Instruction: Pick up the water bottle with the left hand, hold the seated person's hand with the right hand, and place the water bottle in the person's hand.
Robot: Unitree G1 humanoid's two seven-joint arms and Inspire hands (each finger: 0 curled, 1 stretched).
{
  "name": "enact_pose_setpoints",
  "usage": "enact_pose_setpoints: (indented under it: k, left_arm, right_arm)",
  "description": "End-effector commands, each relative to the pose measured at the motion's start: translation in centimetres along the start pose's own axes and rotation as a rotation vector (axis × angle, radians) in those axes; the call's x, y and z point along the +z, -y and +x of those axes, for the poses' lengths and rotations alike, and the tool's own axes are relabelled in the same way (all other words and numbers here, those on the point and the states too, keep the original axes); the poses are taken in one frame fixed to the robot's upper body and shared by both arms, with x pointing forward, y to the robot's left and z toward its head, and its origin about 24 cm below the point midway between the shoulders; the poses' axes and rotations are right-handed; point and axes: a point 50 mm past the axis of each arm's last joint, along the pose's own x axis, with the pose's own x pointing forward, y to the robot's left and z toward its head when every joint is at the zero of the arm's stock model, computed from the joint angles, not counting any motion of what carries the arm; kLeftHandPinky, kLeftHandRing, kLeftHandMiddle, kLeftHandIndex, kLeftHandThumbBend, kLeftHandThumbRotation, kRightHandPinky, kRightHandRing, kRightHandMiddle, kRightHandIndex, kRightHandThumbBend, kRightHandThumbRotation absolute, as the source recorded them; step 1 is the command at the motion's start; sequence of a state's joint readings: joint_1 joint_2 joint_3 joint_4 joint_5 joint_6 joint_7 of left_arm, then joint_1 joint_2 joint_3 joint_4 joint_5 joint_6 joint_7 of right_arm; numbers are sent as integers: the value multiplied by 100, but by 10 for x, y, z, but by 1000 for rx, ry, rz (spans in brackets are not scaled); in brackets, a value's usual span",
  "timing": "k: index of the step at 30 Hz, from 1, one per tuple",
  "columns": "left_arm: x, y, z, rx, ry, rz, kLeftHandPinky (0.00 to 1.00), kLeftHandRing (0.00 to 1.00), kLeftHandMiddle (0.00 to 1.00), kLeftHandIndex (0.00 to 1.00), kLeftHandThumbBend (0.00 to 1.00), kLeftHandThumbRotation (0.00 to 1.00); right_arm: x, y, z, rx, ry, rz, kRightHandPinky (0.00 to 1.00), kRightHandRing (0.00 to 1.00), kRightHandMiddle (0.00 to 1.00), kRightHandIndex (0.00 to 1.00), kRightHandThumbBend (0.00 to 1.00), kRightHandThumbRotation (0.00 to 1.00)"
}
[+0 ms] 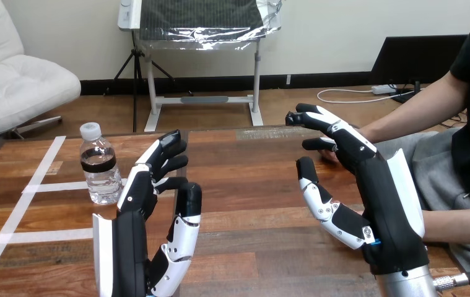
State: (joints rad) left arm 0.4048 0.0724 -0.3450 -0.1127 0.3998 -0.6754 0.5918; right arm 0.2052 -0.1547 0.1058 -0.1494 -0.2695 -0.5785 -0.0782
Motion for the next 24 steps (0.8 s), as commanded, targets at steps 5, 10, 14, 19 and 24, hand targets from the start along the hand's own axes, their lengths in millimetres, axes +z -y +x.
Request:
enact_pose_setpoints:
  k: [5,10,14,19,24]
  left_arm:
    - [12,9,9,78,30,-63,64,75,79,80,36,73]
    - [12,9,8,79,34,-71,64,75,79,80,36,74]
    - [11,9,9,78,36,-71,64,75,79,80,35,74]
    - [11,8,9,80,39,-71,64,75,79,80,34,73]
    - [11,6,12,91,48,-68,64,74,78,80,34,72]
  right_arm:
    - [8,5,14,-27,71,2,71,83,86,74,13,0]
    - [8,5,14,-26,72,3,71,83,86,74,13,0]
    - [7,4,14,-25,73,4,71,83,85,74,13,0]
    - [7,4,14,-25,72,1,71,83,85,73,13,0]
    - [7,4,14,-24,76,4,71,83,85,73,13,0]
